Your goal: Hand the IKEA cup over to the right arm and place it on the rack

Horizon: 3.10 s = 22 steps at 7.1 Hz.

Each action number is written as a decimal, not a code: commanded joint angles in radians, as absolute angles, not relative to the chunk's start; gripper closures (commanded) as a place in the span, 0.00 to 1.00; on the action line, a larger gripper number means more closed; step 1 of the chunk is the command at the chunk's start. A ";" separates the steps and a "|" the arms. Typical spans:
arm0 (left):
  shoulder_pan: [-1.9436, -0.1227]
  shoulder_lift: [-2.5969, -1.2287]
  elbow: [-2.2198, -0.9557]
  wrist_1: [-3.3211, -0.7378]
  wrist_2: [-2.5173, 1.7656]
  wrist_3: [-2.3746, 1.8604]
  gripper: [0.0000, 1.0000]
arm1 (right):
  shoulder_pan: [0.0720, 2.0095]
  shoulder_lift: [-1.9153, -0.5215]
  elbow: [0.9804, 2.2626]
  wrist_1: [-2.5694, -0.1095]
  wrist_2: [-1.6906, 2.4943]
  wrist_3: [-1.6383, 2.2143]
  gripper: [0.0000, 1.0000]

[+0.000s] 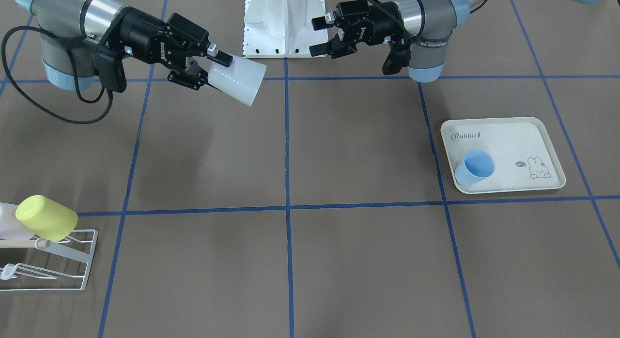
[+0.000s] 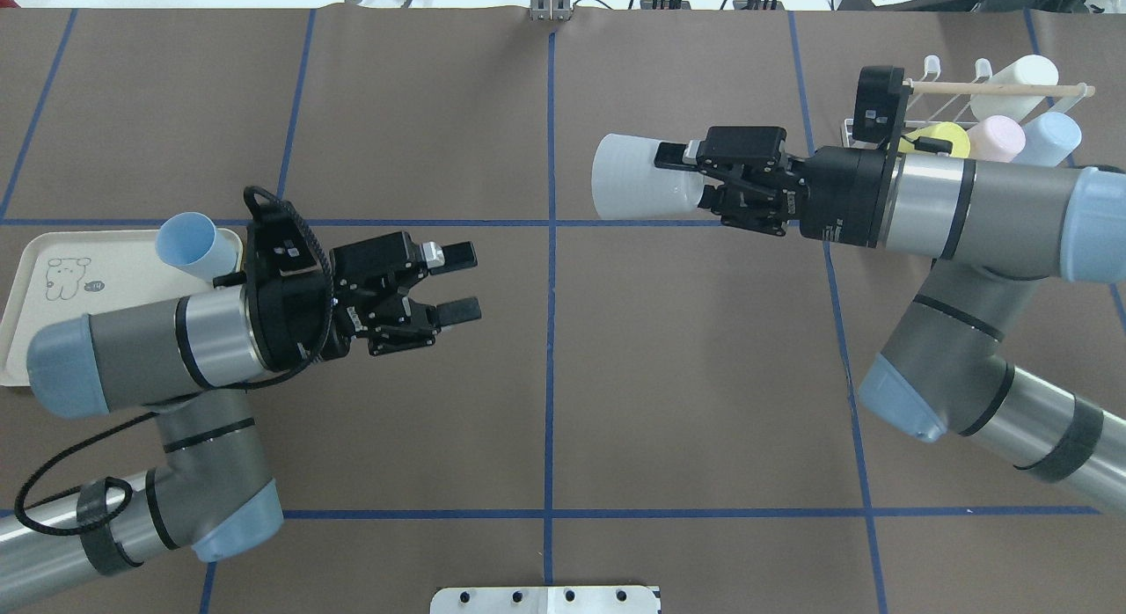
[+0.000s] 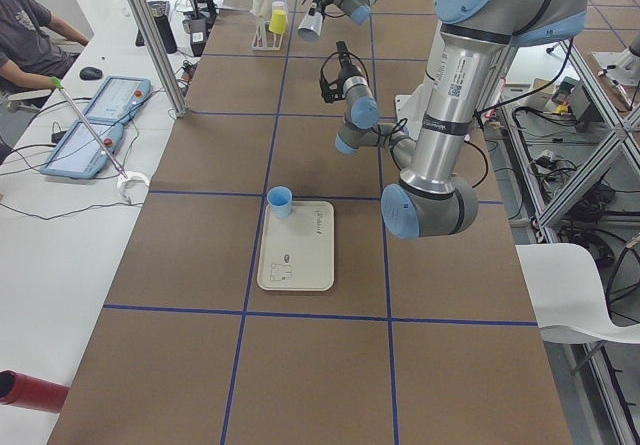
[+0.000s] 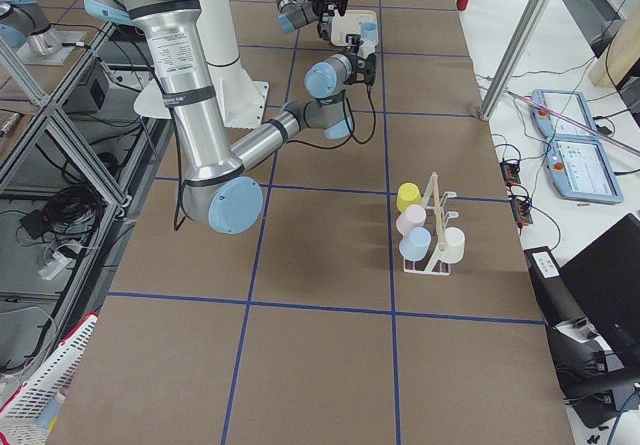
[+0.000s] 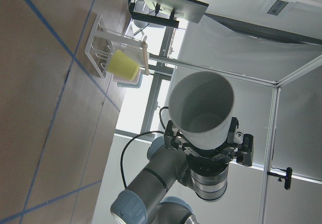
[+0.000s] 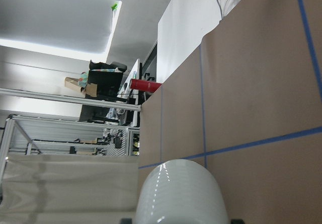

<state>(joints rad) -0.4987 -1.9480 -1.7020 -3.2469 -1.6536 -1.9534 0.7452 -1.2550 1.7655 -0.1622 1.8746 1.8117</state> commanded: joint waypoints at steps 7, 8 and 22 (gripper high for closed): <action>-0.857 -1.890 -1.853 -2.435 -1.815 -1.381 0.00 | 1.185 -1.131 1.784 -1.128 2.127 1.044 0.82; -0.926 -1.888 -1.864 -2.363 -1.889 -1.314 0.00 | 1.236 -1.099 1.783 -1.272 2.167 0.887 0.82; -1.210 -1.807 -1.861 -2.115 -2.184 -0.913 0.00 | 1.388 -0.833 1.049 -1.572 2.382 0.250 0.86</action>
<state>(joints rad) -1.2104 -1.8072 -1.8618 -2.1154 -2.1844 -0.9127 1.3951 -0.8308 1.0552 -1.5735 2.3798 0.2519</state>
